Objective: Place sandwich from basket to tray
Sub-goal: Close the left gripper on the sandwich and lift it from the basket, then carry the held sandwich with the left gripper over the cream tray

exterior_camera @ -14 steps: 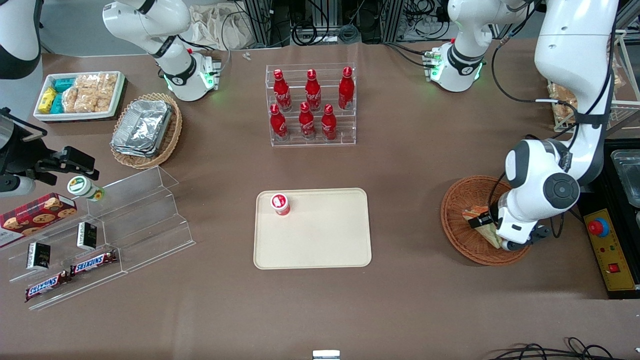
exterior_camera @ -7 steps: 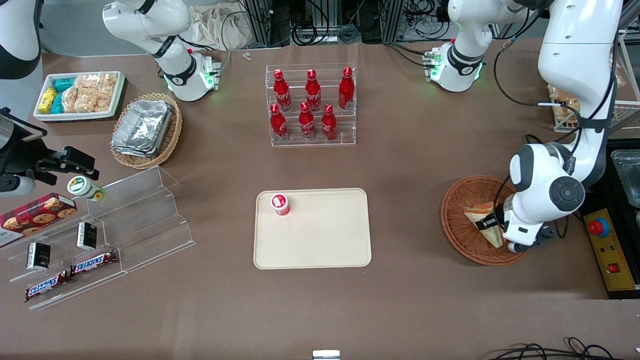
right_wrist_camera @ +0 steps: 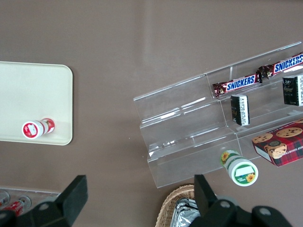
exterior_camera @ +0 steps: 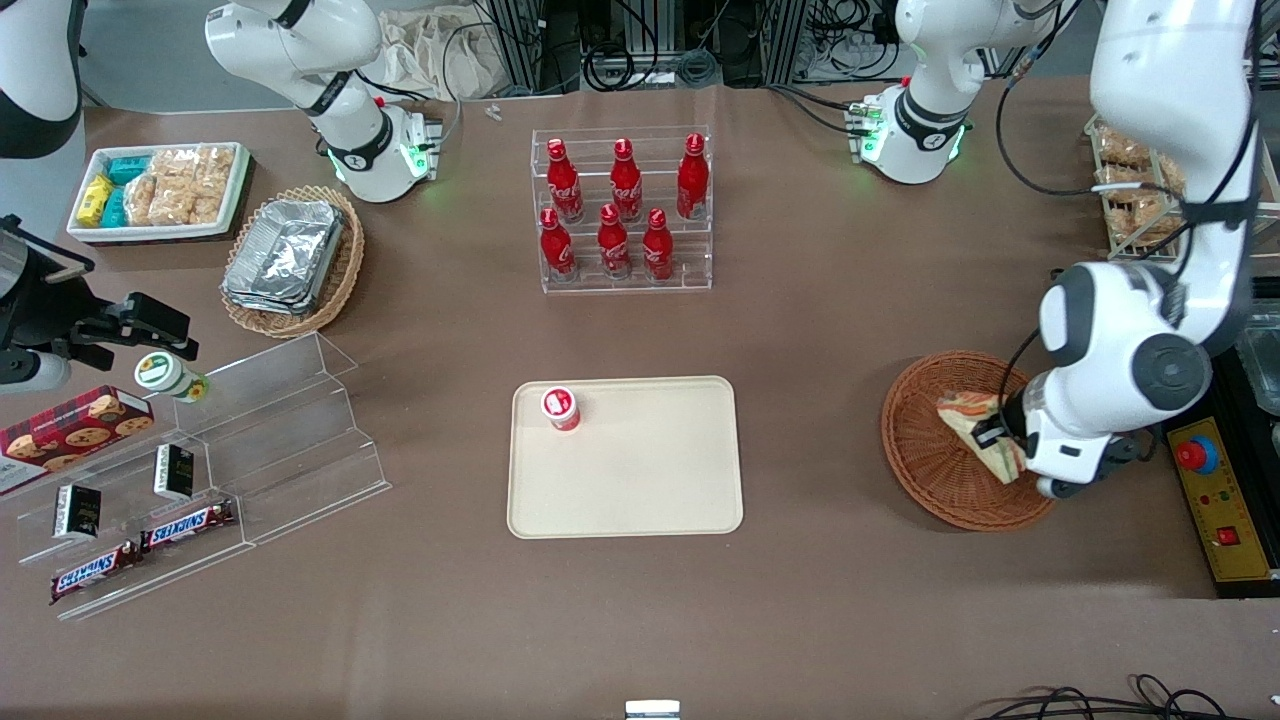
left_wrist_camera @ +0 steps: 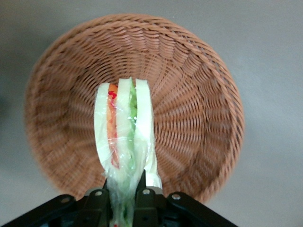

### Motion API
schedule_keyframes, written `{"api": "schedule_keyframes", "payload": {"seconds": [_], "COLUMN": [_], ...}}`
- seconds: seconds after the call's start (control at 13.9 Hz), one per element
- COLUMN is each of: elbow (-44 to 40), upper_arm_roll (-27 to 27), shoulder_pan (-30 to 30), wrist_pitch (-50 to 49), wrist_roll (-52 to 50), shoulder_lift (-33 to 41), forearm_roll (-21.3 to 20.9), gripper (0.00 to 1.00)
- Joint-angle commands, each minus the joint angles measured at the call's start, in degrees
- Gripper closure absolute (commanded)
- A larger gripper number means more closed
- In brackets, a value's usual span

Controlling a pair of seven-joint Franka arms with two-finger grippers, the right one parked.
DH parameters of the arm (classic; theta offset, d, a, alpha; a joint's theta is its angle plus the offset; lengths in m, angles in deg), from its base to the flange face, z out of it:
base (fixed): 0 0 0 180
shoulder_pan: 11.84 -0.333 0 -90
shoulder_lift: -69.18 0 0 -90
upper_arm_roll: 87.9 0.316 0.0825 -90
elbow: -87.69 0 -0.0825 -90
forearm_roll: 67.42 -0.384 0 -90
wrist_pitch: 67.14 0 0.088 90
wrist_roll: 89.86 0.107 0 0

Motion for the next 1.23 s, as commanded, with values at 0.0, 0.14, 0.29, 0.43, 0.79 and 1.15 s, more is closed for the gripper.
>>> {"api": "schedule_keyframes", "payload": {"seconds": [0.0, 0.14, 0.29, 0.43, 0.79, 1.15], "elbow": [-11.8, -19.3, -23.4, -24.0, -24.1, -24.3], "upper_arm_roll": [-0.5, -1.4, -2.7, -5.5, -10.6, -11.7], "shoulder_pan": [0.2, 0.1, 0.2, 0.1, 0.5, 12.6], "wrist_pitch": [-16.1, -24.6, -29.3, -29.9, -30.1, -26.6], "wrist_roll": [0.0, 0.3, 0.4, 0.4, 10.4, 10.7], "shoulder_lift": [1.6, 1.7, 2.1, 3.1, 2.7, 0.9], "forearm_roll": [0.8, 2.7, 4.9, 4.9, 4.2, -2.3], "gripper": [0.99, 0.99, 0.99, 0.99, 0.99, 0.96]}}
